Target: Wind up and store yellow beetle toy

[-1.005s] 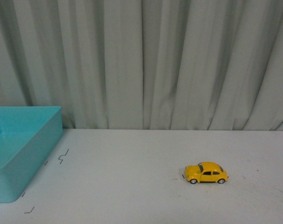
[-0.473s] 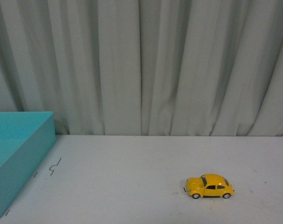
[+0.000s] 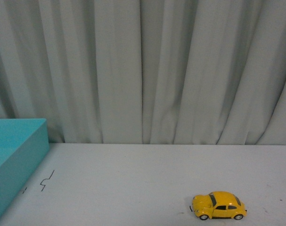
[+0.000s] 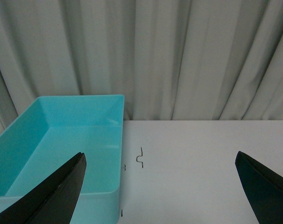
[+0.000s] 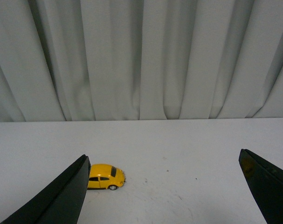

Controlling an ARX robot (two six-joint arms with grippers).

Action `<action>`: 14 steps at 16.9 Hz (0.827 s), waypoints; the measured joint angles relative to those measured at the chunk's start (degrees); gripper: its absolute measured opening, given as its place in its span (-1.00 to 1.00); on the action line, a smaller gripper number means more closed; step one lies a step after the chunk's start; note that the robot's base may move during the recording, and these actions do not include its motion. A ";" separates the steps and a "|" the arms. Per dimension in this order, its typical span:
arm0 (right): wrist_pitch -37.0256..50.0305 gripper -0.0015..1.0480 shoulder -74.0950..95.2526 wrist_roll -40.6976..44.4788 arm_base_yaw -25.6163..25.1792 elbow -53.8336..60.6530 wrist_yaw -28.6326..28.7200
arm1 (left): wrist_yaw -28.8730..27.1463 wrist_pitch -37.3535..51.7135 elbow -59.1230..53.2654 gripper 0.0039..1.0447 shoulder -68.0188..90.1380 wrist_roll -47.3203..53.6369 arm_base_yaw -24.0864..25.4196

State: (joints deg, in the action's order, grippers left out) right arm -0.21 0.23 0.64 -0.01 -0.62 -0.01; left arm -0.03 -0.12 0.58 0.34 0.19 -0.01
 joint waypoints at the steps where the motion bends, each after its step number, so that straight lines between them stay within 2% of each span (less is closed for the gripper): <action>1: 0.02 0.87 0.00 -0.02 0.00 0.00 0.00 | 0.00 -0.02 0.00 0.88 0.00 0.00 0.00; 14: 0.02 0.87 0.00 0.00 0.00 0.00 0.00 | 0.00 -0.02 0.00 0.88 0.00 -0.02 0.00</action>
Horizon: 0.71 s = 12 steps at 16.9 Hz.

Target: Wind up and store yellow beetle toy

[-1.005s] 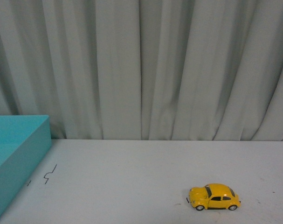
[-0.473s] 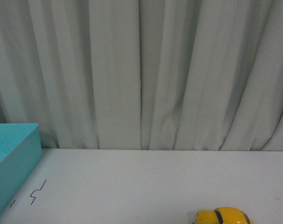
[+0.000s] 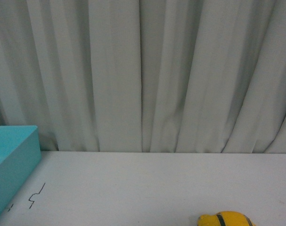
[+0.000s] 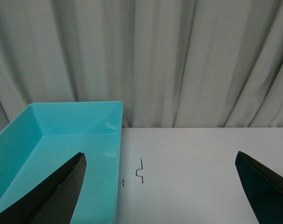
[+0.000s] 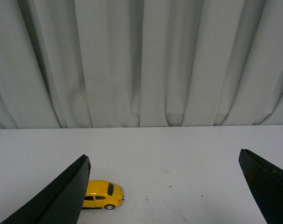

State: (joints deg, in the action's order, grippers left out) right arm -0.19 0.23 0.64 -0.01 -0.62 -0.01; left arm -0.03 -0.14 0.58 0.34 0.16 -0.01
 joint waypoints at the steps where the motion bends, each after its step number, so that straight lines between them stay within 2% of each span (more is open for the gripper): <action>1: -0.02 0.87 0.00 -0.02 0.00 0.00 0.00 | 0.00 -0.02 0.00 0.88 0.00 0.02 0.00; 8: -0.02 0.87 0.00 0.00 0.00 0.00 0.00 | 0.00 -0.02 0.00 0.88 0.00 0.02 0.00; 9: 1.27 0.87 0.09 -0.76 0.63 0.07 -2.01 | 0.00 0.00 0.00 0.88 0.00 0.00 0.00; 10: 9.62 0.87 2.43 -3.91 1.36 0.09 -6.86 | -0.02 -0.04 0.00 0.88 0.00 0.00 0.00; 12: 25.07 0.87 16.83 -6.95 -8.87 0.07 0.63 | 0.00 -0.02 0.00 0.88 0.00 0.02 0.00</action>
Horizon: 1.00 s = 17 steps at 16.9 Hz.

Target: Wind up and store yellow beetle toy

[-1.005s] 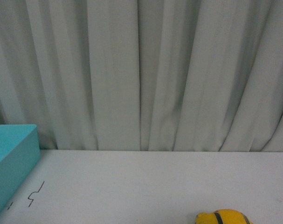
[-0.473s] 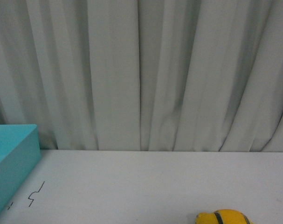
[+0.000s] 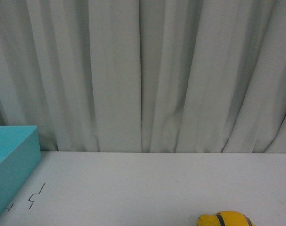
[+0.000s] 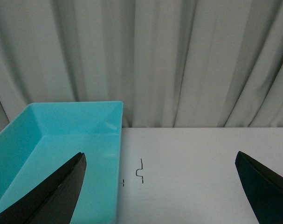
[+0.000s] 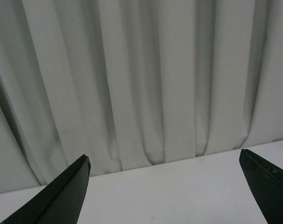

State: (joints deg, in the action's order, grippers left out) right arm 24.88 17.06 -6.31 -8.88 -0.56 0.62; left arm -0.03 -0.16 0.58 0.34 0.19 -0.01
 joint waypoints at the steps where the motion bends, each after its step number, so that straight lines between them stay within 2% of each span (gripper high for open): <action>1: 10.95 0.87 9.81 -0.44 -5.49 -0.09 6.80 | 0.00 0.00 0.00 0.88 0.02 -0.02 0.00; 3: 31.45 0.87 32.20 -0.57 -12.83 -3.67 18.16 | 0.00 0.00 0.00 0.88 0.00 -0.02 0.00; 4: 38.58 0.87 41.03 0.59 -13.25 -7.39 21.97 | -0.07 -0.02 0.00 0.88 0.00 -0.02 0.00; 5: 42.66 0.87 48.72 2.54 -12.92 -11.50 25.92 | 0.02 -0.04 0.00 0.88 0.00 0.00 0.00; 6: 42.34 0.87 56.08 5.03 -12.44 -16.00 29.38 | 0.00 0.00 0.00 0.88 0.00 -0.02 0.00; 9: 31.80 0.87 69.16 14.56 -8.59 -29.79 36.06 | 0.00 0.00 0.00 0.88 0.00 -0.02 0.00; 12: 15.17 0.87 74.62 28.22 -2.64 -43.65 45.11 | -0.02 0.00 0.00 0.88 0.00 0.00 0.00; 13: 4.74 0.87 76.74 35.52 -0.46 -48.74 48.89 | 0.00 0.00 0.00 0.88 0.00 -0.02 0.00; 14: -5.88 0.87 78.71 43.23 1.29 -53.66 50.18 | 0.00 0.00 0.00 0.88 0.00 -0.02 0.00; 15: -15.76 0.87 80.67 50.77 2.73 -58.36 50.47 | -0.02 0.00 0.00 0.88 0.00 -0.02 0.00; 17: -38.73 0.87 86.42 69.13 5.79 -68.24 46.95 | 0.00 0.00 0.00 0.88 0.00 -0.02 0.00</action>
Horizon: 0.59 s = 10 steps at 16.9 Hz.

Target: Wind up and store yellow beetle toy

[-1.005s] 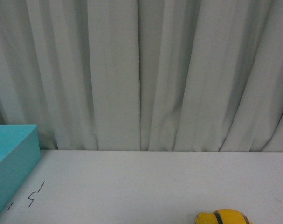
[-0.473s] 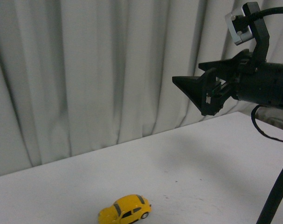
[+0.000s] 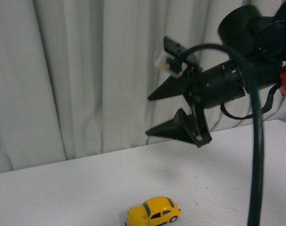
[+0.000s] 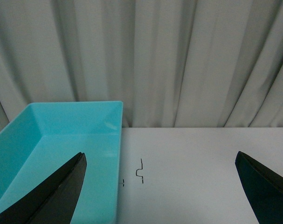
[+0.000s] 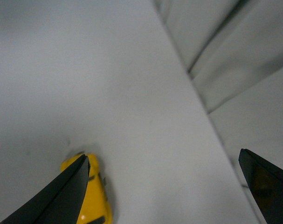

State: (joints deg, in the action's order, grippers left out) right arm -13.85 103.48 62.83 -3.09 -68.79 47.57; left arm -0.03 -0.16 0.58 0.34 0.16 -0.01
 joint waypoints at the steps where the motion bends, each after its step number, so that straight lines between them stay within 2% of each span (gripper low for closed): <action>1: -9.75 0.87 3.08 8.33 1.22 -3.69 -3.02 | 0.00 0.00 0.00 0.88 0.00 0.00 0.00; 6: -23.02 0.87 7.54 20.31 3.02 -7.58 -8.68 | 0.00 0.00 0.00 0.88 0.02 0.00 0.00; 8: -30.77 0.87 10.93 29.59 4.79 -8.74 -14.53 | 0.00 0.00 0.00 0.88 0.00 0.02 0.00; 10: -30.27 0.87 13.46 33.62 6.08 -9.22 -17.25 | 0.00 0.00 0.00 0.88 0.00 0.02 0.00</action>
State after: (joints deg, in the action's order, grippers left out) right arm -44.12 116.95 96.44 2.98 -78.02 30.33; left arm -0.03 -0.16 0.58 0.34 0.19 -0.01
